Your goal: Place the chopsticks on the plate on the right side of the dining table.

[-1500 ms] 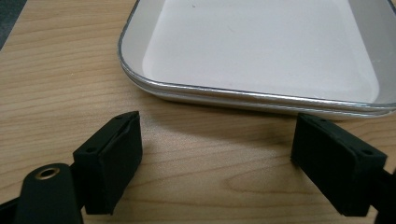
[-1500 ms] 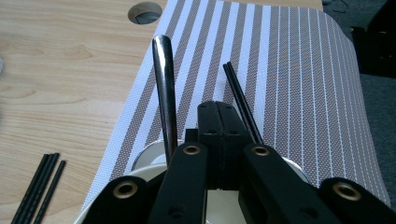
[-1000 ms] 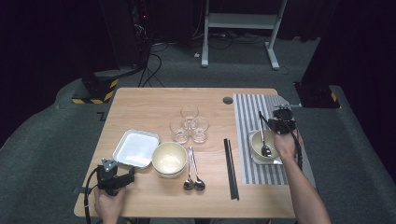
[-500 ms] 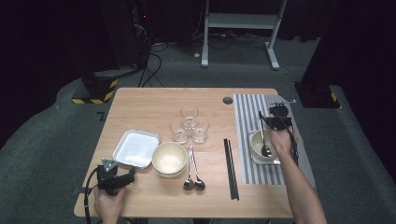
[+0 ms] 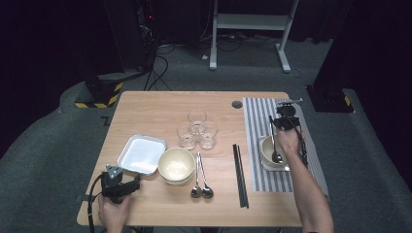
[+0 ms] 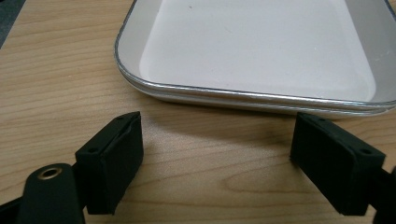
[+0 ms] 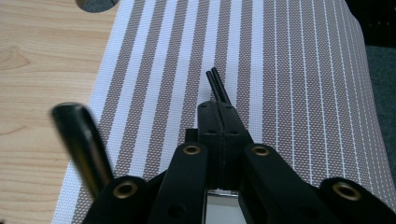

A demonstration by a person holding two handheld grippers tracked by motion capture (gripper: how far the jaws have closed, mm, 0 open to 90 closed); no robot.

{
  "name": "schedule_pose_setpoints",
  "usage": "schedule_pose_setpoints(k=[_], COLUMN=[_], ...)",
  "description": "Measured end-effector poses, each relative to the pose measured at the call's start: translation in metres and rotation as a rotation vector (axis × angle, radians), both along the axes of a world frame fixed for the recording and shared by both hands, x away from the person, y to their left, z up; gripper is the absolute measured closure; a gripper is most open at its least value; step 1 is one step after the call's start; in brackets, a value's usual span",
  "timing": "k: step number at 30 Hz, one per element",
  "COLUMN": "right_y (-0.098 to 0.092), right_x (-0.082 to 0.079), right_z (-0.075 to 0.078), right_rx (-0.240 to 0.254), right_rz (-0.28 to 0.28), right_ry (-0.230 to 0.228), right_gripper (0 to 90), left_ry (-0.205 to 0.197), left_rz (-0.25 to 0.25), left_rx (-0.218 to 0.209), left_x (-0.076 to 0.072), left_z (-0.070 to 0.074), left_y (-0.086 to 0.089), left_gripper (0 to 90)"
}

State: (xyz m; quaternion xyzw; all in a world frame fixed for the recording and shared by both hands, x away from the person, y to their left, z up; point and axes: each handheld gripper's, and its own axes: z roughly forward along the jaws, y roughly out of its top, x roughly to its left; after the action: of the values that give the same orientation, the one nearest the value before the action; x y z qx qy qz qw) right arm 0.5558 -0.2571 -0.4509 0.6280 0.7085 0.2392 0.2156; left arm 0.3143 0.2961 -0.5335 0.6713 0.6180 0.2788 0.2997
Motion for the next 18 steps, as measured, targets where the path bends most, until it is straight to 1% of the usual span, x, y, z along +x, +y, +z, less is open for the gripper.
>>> schedule_pose_setpoints(k=[7,12,15,18], right_y=[-0.013,-0.017,-0.018,-0.019], right_x=[0.004,0.006,0.007,0.008], right_z=[-0.005,-0.010,-0.012,-0.013], right_rx=[0.001,0.006,0.014,0.011], right_rz=[-0.035,-0.053,-0.068,-0.073], right_ry=[0.038,0.063,0.063,0.062], right_gripper=[90.0,89.8,89.8,89.9], left_ry=[0.000,0.000,0.000,0.001], left_rz=[0.000,0.003,0.003,0.003], left_rx=[0.001,-0.001,-0.001,-0.001], left_x=[0.000,0.000,0.000,0.000], left_z=[0.000,0.000,0.000,0.000], left_y=[0.000,0.000,0.000,0.000], left_gripper=[17.3,17.4,17.3,17.3])
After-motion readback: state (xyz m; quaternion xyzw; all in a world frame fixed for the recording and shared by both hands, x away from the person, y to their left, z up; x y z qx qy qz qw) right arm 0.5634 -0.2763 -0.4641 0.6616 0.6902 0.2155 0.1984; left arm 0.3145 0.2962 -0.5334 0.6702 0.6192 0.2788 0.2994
